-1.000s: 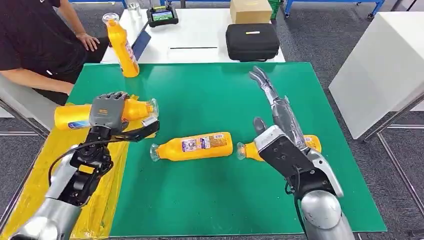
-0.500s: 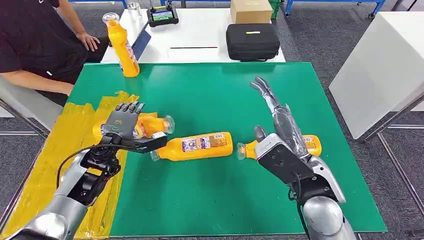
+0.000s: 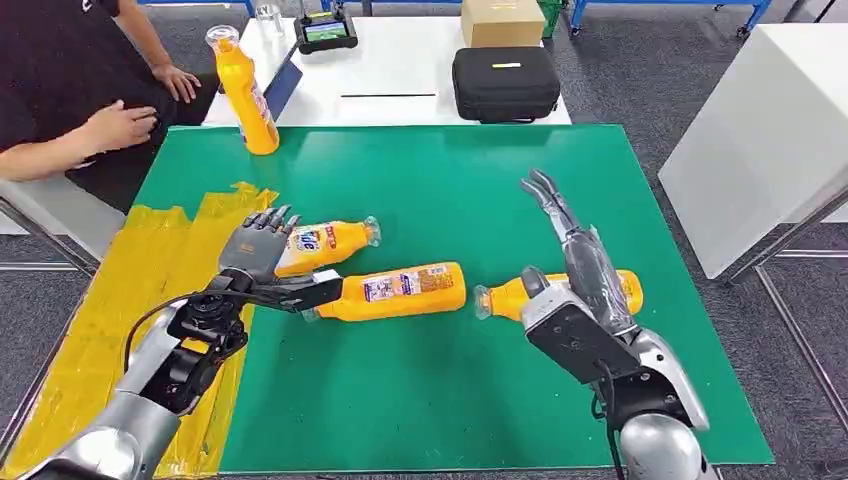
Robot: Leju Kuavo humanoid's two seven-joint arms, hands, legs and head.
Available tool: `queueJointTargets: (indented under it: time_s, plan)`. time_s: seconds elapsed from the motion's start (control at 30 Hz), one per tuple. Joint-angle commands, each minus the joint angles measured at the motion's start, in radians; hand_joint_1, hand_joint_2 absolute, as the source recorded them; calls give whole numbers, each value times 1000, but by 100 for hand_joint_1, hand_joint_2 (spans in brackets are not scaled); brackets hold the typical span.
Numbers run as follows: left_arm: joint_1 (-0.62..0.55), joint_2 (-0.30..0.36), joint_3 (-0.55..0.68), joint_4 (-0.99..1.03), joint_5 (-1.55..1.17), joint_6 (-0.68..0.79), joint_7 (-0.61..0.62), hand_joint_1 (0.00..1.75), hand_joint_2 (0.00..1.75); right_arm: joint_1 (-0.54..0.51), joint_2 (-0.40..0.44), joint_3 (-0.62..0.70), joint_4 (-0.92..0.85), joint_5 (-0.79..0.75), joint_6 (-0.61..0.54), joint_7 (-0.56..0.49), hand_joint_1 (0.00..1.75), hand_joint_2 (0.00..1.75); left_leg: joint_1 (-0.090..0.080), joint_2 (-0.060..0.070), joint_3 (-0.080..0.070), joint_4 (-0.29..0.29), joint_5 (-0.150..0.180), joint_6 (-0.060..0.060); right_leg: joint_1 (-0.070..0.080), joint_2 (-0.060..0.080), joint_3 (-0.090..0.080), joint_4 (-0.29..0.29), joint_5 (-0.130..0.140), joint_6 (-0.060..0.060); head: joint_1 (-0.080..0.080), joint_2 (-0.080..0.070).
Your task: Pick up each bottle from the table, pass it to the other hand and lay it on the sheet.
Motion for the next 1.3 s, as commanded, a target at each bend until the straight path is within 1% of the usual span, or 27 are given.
queueJointTargets:
  time_s: [0.03,0.07,0.1,0.13,0.17,0.2,0.27,0.37,0.43,0.47,0.57,0.6,0.67,0.77,0.8,0.83,0.9,0.93,0.97,1.0,1.03,1.07,1.1,1.13,1.17,1.2,1.3]
  plan:
    - [9,-33,39,-61,83,-32,5,0,0,49,35,-79,-33,52,36,-3,0,0,1,-1,1,0,-1,-2,1,-2,1,0,-1,0,0,0]
    - [25,-41,73,-96,135,-39,-4,0,0,62,38,-92,-41,69,39,-3,0,0,1,-1,2,0,-1,-3,1,-3,3,0,-2,0,0,0]
    - [52,-72,152,-147,267,-33,-28,0,0,78,38,-108,-52,98,38,-3,0,0,1,-1,1,0,-1,-3,1,-2,2,0,-1,0,0,0]
    - [74,-73,176,-200,324,-31,-30,0,0,92,38,-124,-61,110,40,-6,0,0,2,-1,2,1,-2,-3,1,-2,3,0,-2,0,0,0]
    - [103,-78,203,-262,381,-14,-28,0,0,105,33,-137,-71,139,38,-13,0,0,1,0,2,0,-2,-3,1,-2,3,0,-2,0,0,0]
    - [154,-102,265,-367,530,-4,-46,0,0,125,24,-162,-83,179,34,-18,0,0,2,0,3,1,-3,-4,2,-2,3,0,-3,1,0,0]
    - [184,-83,260,-436,552,-21,-27,0,0,138,20,-181,-91,180,38,-27,0,0,1,1,1,1,-2,-3,1,-1,1,0,-2,1,0,0]
    - [184,-83,260,-436,552,-21,-27,0,0,138,20,-181,-91,180,38,-27,0,0,1,1,0,0,-1,-2,1,-1,0,0,-1,0,0,0]
    - [185,-86,255,-433,551,-21,-28,0,0,134,24,-179,-91,180,38,-27,0,0,2,1,3,1,-3,-5,1,-2,4,0,-3,1,0,0]
    - [185,-86,255,-433,551,-21,-28,0,0,134,24,-179,-91,180,38,-27,0,0,1,1,1,0,-2,-3,1,0,1,0,-1,0,0,0]
    - [185,-86,255,-433,551,-21,-28,0,0,134,24,-179,-91,180,38,-27,0,0,1,0,0,0,-1,-3,1,-2,1,-1,-1,0,0,0]
    - [197,-100,279,-459,603,25,-49,0,0,137,19,-188,-86,184,42,-29,0,0,1,0,0,0,-1,-2,0,-1,0,-1,-1,0,0,0]
    - [259,-113,327,-595,801,41,-74,0,0,163,-10,-242,-87,217,37,-36,0,0,1,1,1,0,-1,-3,1,0,1,-1,-1,0,0,0]
    - [331,-90,374,-713,1069,78,-84,0,0,199,-64,-357,-58,169,70,-89,0,0,1,2,0,0,-2,-2,1,1,1,-1,-1,0,0,0]
    - [368,-72,384,-751,1186,77,-91,0,0,210,-101,-398,-24,148,67,-103,0,175,2,2,3,0,-3,-3,1,0,3,-1,-2,1,0,0]
    - [391,-52,381,-763,1305,69,-77,0,0,212,-137,-423,11,112,70,-119,0,175,1,2,3,-1,-3,-2,1,0,3,-2,-2,1,0,0]
    - [432,-6,373,-772,1505,59,-99,0,0,210,-184,-478,73,31,79,-144,0,175,2,4,5,-2,-3,-3,1,2,5,-3,-1,1,0,0]
    - [443,10,364,-772,1570,62,-133,0,0,210,-208,-492,94,84,41,-183,0,175,1,4,4,-2,-3,-2,1,3,4,-3,-1,1,0,0]
    - [449,26,351,-770,1583,82,-168,0,0,214,-223,-511,111,123,31,-193,0,175,1,4,6,-2,-4,-3,1,2,6,-3,-2,1,0,0]
    - [447,35,342,-767,1580,91,-178,0,0,220,-230,-519,112,137,32,-191,0,175,1,3,4,-1,-3,-2,1,1,5,-3,-1,1,0,0]
    - [443,47,329,-761,1593,92,-177,0,0,242,-267,-522,111,167,56,-173,0,175,1,2,4,-1,-4,-3,1,0,5,-2,-2,1,0,0]
    - [432,52,322,-750,1631,87,-171,0,0,247,-304,-515,119,218,44,-174,0,175,1,-1,2,0,-3,-2,1,-3,3,-2,-2,1,0,0]
    - [424,61,306,-738,1637,88,-172,0,0,264,-351,-502,133,321,23,-170,0,175,0,-2,0,0,-2,-1,1,-2,2,-2,-1,1,0,0]
    - [414,58,300,-728,1640,88,-175,0,0,263,-364,-499,144,351,29,-168,0,175,0,-2,1,0,-3,-2,1,-3,3,-2,-2,1,0,0]
    - [405,56,293,-721,1641,88,-176,0,0,256,-364,-498,156,362,52,-164,0,175,0,-3,0,0,-2,0,0,-3,2,-2,-1,1,0,0]
    - [402,52,289,-719,1642,89,-176,0,0,250,-370,-492,171,374,69,-159,0,175,0,-3,2,0,-3,-2,1,-4,4,-2,-2,1,-1,0]
    - [417,46,292,-740,1639,91,-181,0,0,236,-402,-490,217,364,94,-151,0,175,0,0,2,-1,-3,-1,0,-2,3,-3,-1,1,0,0]
